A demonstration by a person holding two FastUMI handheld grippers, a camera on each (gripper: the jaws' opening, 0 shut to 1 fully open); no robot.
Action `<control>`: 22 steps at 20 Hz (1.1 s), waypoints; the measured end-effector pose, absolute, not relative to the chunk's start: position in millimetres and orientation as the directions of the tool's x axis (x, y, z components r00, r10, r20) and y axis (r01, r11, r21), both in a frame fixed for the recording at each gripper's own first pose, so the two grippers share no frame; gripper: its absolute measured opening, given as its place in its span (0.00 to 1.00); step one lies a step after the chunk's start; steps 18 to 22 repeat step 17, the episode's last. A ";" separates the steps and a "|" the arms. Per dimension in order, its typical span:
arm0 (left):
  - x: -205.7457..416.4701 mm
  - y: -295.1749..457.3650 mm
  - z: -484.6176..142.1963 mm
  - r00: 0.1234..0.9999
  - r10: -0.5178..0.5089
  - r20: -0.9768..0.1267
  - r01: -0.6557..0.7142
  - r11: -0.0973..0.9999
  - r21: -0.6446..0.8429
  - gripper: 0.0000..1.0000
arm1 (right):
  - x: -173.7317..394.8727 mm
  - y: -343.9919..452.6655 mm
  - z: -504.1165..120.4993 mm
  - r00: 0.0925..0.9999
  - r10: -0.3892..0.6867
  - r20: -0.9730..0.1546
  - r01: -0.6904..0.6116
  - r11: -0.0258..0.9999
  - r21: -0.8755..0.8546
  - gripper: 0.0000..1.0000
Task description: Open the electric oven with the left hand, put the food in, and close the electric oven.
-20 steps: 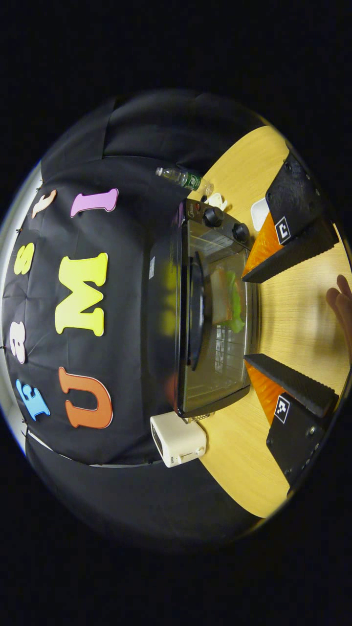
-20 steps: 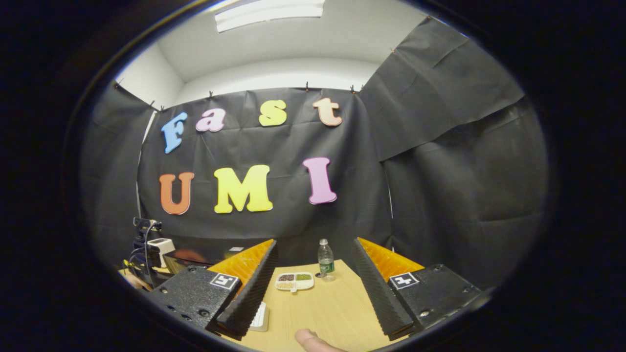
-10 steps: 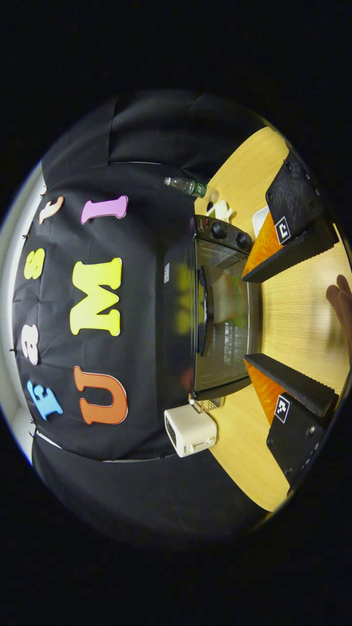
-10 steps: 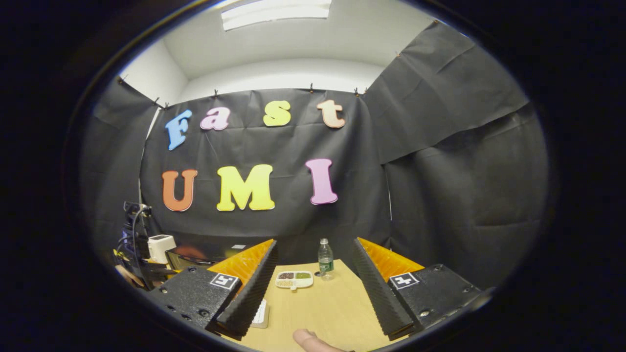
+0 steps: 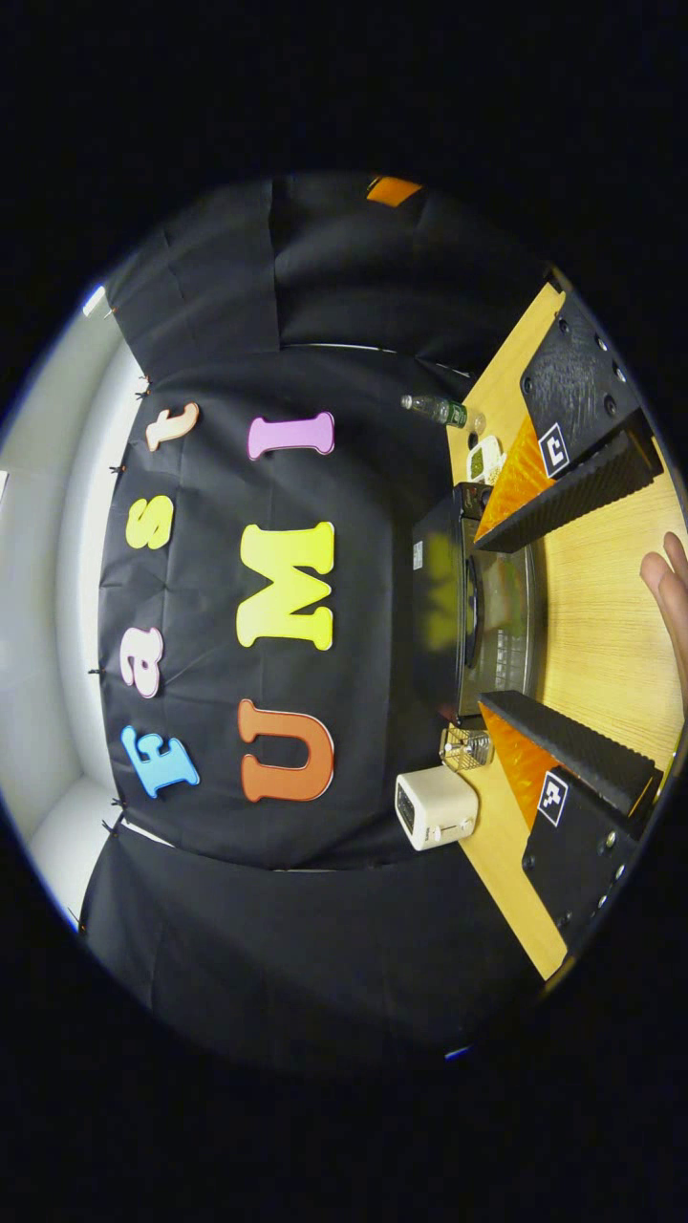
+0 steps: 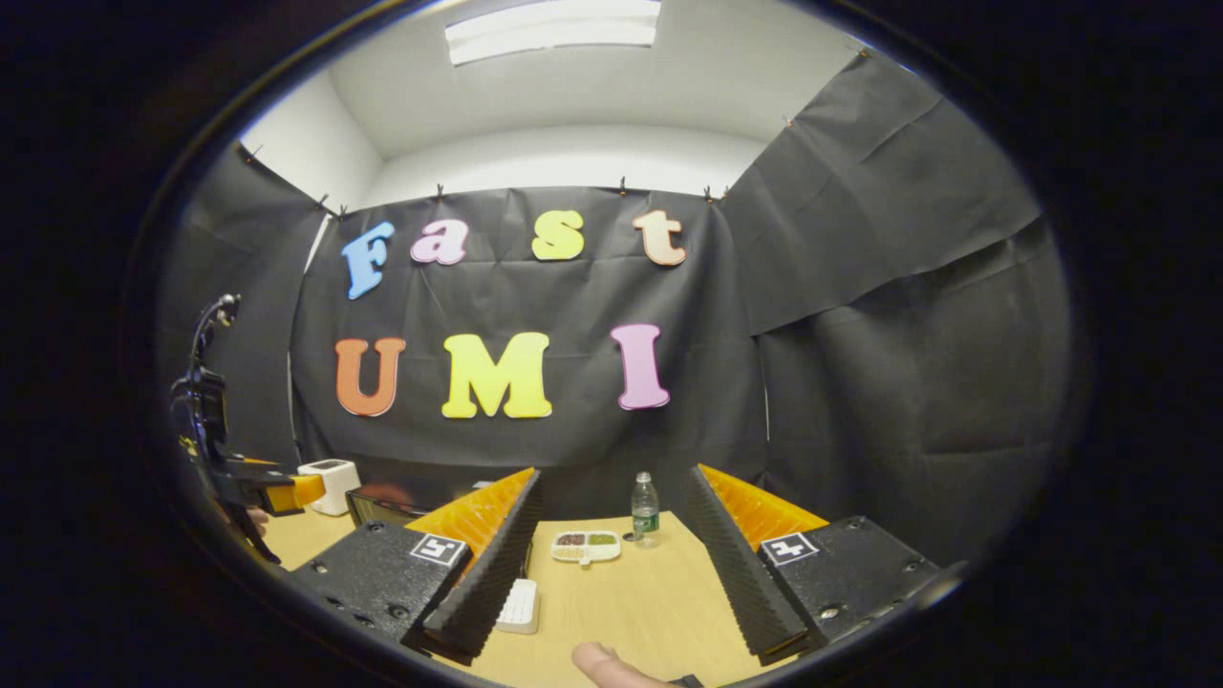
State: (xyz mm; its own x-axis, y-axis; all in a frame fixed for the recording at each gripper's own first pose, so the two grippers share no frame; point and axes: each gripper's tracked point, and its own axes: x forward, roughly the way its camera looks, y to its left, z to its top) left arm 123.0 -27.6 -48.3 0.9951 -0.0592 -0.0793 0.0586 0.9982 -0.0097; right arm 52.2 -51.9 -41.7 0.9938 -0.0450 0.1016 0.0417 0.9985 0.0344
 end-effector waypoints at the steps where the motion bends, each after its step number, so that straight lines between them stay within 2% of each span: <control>1: 111.0 -27.7 -40.6 0.996 -0.057 -0.065 0.057 0.998 -0.002 0.96 | 45.8 -50.4 -38.2 0.993 -0.042 0.110 0.038 0.999 0.037 0.96; 6: 59.3 -23.3 -21.4 1.000 -0.017 -0.018 0.017 0.999 0.027 0.95 | 19.9 -46.4 -25.7 0.989 -0.024 0.148 0.020 0.999 0.033 0.96; 12: 18.2 -28.9 -28.0 0.999 -0.031 0.008 0.031 0.999 0.006 0.95 | 1.5 -32.5 -34.0 0.990 0.007 0.142 -0.010 1.000 0.024 0.96; 22: -6.2 -22.7 -37.6 1.000 -0.009 0.026 0.009 1.000 0.005 0.95 | -13.6 -19.4 -46.6 0.991 0.034 0.128 -0.034 0.999 -0.003 0.96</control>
